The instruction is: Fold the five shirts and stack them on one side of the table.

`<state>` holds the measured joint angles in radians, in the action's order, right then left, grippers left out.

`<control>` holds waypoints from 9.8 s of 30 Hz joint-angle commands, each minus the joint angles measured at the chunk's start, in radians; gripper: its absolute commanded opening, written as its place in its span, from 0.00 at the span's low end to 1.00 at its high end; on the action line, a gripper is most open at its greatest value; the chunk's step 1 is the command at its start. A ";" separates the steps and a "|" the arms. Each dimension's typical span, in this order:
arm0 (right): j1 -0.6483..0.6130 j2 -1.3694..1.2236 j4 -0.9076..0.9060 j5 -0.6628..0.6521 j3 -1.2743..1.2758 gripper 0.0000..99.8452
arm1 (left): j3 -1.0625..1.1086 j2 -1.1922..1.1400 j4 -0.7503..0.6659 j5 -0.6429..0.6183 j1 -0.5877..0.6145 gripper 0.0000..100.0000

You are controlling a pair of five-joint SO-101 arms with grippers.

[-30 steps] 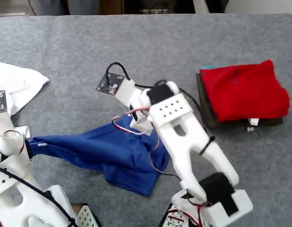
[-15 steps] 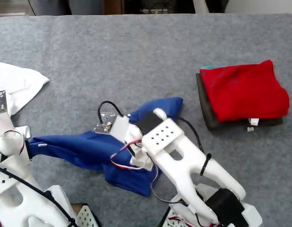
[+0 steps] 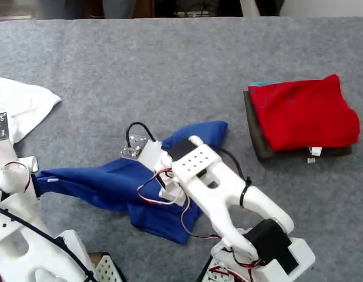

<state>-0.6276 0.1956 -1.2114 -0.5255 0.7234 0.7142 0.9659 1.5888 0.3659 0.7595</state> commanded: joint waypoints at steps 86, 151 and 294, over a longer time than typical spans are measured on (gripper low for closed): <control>0.196 -0.219 -0.091 0.577 -0.182 0.06 | -0.002 0.015 -0.020 0.008 -0.010 0.03; 0.400 -0.670 -0.555 0.637 -1.472 0.15 | 0.194 0.025 -0.238 0.008 -0.010 0.03; 0.488 -0.875 -0.313 0.865 -2.308 0.01 | -0.535 -0.494 -0.612 -0.224 -0.318 0.03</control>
<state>-0.1258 -0.6882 -1.3940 0.3751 -1.5198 0.2417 0.4687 0.8569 0.1542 0.4312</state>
